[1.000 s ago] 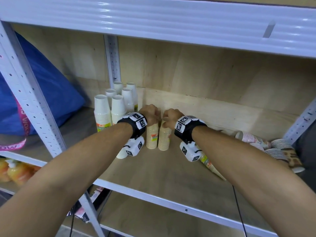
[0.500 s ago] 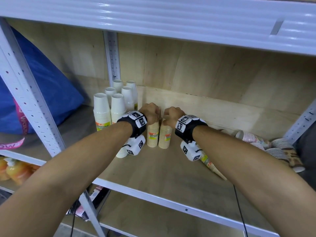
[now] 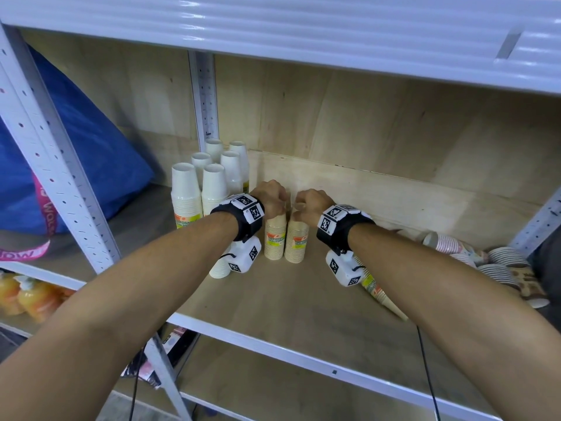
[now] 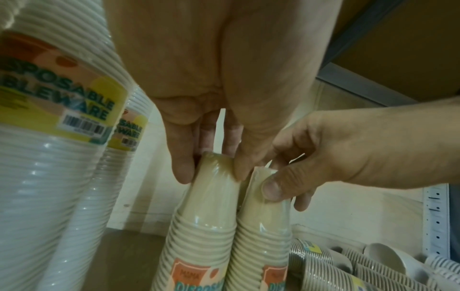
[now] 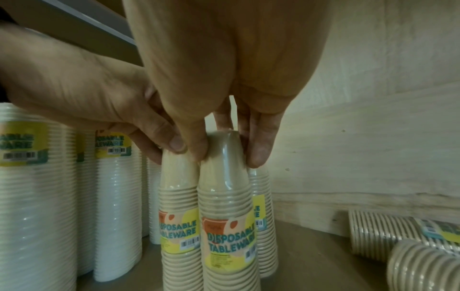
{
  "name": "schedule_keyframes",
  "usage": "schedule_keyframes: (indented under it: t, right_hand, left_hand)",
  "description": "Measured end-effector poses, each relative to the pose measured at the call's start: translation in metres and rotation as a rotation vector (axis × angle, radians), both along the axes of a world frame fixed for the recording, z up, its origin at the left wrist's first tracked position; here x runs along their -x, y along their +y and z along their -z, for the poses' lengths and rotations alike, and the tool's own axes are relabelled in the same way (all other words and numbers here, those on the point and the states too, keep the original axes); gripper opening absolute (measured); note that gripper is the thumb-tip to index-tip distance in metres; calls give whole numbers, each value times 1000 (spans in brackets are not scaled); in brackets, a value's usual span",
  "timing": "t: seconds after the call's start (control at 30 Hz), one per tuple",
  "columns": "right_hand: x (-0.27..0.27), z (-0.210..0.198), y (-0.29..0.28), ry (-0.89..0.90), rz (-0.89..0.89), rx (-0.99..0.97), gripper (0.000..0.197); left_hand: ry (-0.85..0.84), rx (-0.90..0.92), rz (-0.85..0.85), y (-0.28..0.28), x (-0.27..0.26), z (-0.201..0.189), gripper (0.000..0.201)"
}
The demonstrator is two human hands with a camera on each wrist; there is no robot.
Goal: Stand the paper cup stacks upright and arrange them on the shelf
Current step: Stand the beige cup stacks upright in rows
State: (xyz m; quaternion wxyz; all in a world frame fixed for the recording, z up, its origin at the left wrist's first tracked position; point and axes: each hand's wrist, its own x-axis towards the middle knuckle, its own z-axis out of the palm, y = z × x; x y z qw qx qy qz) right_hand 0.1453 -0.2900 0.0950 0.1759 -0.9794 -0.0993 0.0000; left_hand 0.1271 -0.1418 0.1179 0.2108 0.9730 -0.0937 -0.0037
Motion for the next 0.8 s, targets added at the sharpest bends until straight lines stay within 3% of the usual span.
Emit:
schedule_keyframes:
  t: [0.13, 0.2, 0.53, 0.8]
  right_hand:
    - [2, -6, -10, -4, 20, -29, 59]
    - [3, -13, -19, -15, 36, -41, 63]
    - [18, -53, -103, -73, 230, 20, 49]
    - [65, -36, -179, 23, 407, 88, 51]
  left_hand:
    - [-12, 21, -6, -1, -2, -6, 37]
    - [-39, 32, 1, -2, -4, -12, 42]
    - [-100, 84, 159, -50, -13, -45, 42]
    - [-63, 49, 380, -124, 4, -29, 48]
